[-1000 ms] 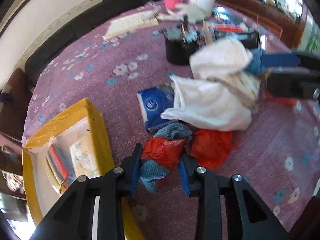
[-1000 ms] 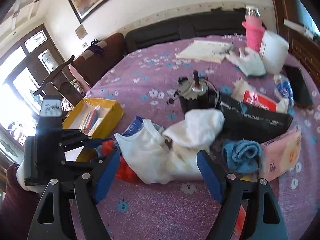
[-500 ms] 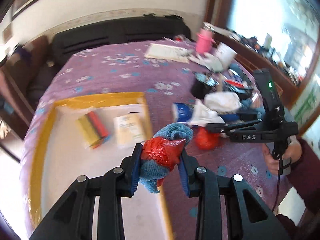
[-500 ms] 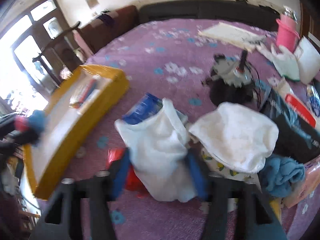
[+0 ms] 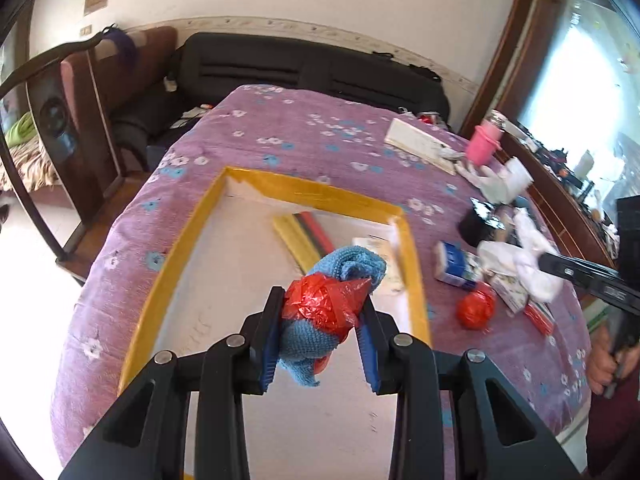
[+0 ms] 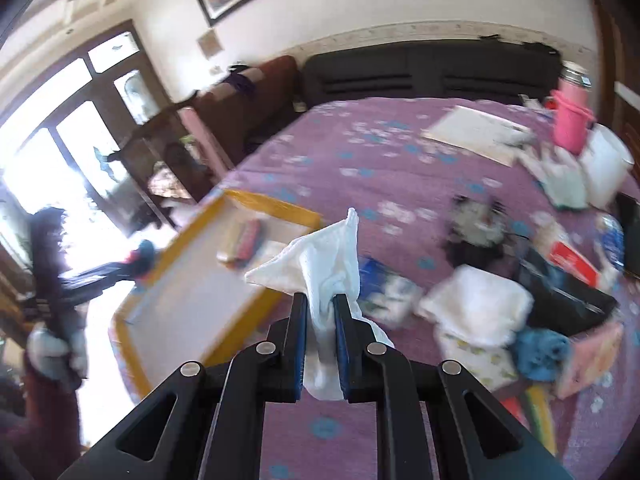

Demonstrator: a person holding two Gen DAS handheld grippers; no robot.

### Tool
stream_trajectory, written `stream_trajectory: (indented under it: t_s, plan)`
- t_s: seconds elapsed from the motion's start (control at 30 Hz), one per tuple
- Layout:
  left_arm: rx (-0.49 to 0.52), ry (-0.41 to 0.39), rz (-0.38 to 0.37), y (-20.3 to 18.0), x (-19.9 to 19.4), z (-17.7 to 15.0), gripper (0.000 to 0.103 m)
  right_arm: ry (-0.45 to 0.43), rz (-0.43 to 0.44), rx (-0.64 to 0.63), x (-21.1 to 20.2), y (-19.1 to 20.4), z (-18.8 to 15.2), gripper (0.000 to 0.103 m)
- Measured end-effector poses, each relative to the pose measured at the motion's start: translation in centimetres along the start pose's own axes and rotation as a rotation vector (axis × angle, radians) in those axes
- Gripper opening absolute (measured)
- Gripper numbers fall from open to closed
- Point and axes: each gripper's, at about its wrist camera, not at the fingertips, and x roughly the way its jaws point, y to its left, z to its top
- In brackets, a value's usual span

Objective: Organize soft objects
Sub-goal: 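Lower both held items into the yellow tray and open both tools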

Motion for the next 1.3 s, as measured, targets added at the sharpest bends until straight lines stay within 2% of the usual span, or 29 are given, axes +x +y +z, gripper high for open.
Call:
stream_trajectory:
  t_s: [0.1, 0.27, 0.37, 0.47, 0.53, 0.6, 0.67, 0.73, 0.9, 0.97, 1.3]
  plan:
    - [-0.026, 0.018, 0.03, 1.3, 1.8, 1.3, 0.033, 0.048, 0.085, 0.02, 2.8, 2.1, 1.5, 0.015]
    - [-0.116, 0.057, 0.059, 4.3, 6.7, 3.9, 0.034, 0.126, 0.127, 0.063, 9.3, 4.3, 3.8, 0.015]
    - [-0.206, 0.072, 0.064, 6.5, 9.1, 4.5, 0.039, 0.146, 0.08, 0.05, 12.5, 5.4, 5.1, 0.015]
    - [-0.246, 0.08, 0.042, 7.1, 9.4, 4.1, 0.047, 0.162, -0.003, -0.014, 15.4, 6.6, 6.4, 0.015]
    - [-0.237, 0.062, 0.048, 6.8, 8.6, 3.5, 0.063, 0.175, -0.033, -0.042, 16.7, 6.7, 6.9, 0.016]
    - [-0.233, 0.035, 0.065, 6.6, 7.4, 3.1, 0.068, 0.197, -0.056, -0.072, 18.3, 7.0, 6.9, 0.017]
    - [-0.233, 0.013, 0.067, 6.5, 6.3, 3.0, 0.071, 0.224, -0.076, -0.086, 19.8, 7.1, 6.6, 0.023]
    - [-0.219, -0.02, 0.112, 6.0, 4.9, 2.8, 0.076, 0.24, -0.079, -0.087, 20.5, 7.1, 6.2, 0.031]
    - [-0.122, -0.114, 0.281, 3.7, 2.1, 2.3, 0.083, 0.163, -0.054, -0.064, 17.1, 6.7, 6.1, 0.061]
    - [-0.084, -0.152, 0.33, 2.3, 1.1, 1.9, 0.086, 0.103, -0.068, -0.07, 14.3, 6.3, 5.9, 0.068]
    - [0.08, -0.205, 0.418, -5.3, -1.1, 0.1, 0.088, -0.036, -0.185, -0.034, 3.3, 1.6, 1.8, 0.075]
